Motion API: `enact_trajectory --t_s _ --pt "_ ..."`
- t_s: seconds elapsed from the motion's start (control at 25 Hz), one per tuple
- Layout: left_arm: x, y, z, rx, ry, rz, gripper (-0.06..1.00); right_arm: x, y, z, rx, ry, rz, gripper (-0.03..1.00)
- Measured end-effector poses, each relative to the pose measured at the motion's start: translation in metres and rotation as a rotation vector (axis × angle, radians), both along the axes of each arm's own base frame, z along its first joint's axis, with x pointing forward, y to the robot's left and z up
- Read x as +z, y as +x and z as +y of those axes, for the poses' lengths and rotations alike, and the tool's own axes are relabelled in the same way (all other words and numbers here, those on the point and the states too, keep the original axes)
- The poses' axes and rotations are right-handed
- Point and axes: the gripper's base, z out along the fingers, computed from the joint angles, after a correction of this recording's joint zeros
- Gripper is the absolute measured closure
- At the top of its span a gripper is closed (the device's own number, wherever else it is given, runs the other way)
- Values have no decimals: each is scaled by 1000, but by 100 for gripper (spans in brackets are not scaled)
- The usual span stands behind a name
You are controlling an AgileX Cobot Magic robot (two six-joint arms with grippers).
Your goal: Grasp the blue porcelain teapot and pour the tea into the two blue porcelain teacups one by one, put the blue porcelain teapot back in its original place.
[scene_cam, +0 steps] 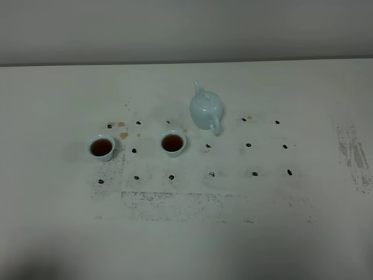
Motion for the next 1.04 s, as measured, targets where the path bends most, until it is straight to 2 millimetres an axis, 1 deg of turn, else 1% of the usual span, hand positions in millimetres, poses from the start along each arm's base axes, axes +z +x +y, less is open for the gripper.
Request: enact_trajectory --t_s 0.16,1.04 --pt "0 0 0 0 0 0 34 0 0 -1 28 -1 0 66" --pt "0 0 0 0 0 0 34 0 0 -1 28 0 0 66"
